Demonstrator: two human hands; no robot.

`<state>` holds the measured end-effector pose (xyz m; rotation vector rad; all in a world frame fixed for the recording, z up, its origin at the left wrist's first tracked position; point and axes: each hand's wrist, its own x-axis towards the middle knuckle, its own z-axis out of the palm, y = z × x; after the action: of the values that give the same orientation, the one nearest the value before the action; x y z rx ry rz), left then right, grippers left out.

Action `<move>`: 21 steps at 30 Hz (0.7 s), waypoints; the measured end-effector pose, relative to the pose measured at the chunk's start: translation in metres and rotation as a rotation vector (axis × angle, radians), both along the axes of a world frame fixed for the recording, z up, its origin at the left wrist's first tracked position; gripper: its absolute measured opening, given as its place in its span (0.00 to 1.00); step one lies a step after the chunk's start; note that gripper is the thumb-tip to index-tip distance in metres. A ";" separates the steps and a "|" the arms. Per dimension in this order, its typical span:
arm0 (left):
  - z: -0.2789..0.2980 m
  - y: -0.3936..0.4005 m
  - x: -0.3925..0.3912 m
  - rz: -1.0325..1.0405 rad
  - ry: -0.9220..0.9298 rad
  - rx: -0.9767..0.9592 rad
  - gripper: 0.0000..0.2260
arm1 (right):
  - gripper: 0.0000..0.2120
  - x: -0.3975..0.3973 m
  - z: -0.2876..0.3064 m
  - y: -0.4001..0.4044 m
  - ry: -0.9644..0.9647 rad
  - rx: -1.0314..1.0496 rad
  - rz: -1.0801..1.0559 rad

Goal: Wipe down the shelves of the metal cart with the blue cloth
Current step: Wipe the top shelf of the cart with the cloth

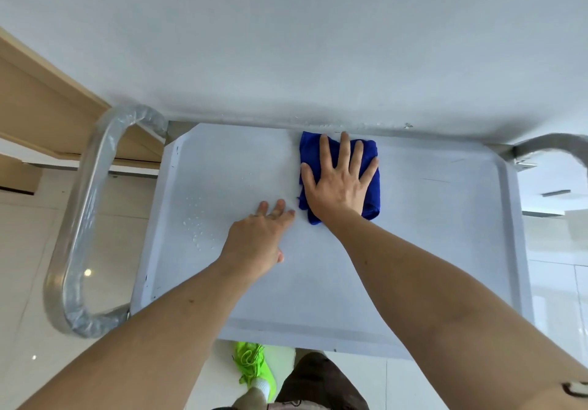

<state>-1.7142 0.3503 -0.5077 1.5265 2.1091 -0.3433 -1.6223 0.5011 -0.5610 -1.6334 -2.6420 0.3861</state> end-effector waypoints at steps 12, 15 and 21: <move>-0.004 -0.011 -0.005 0.034 -0.124 0.011 0.40 | 0.29 0.044 0.001 -0.075 0.031 -0.009 -0.005; -0.008 -0.017 -0.006 0.036 -0.182 0.017 0.40 | 0.28 0.053 0.002 -0.099 0.026 -0.024 -0.008; -0.011 -0.018 -0.010 0.011 -0.222 0.016 0.40 | 0.27 0.078 0.002 -0.177 0.011 -0.025 -0.068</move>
<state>-1.7245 0.3325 -0.5189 1.4881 1.9500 -0.1453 -1.5445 0.3236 -0.5590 -1.7184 -2.5758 0.4264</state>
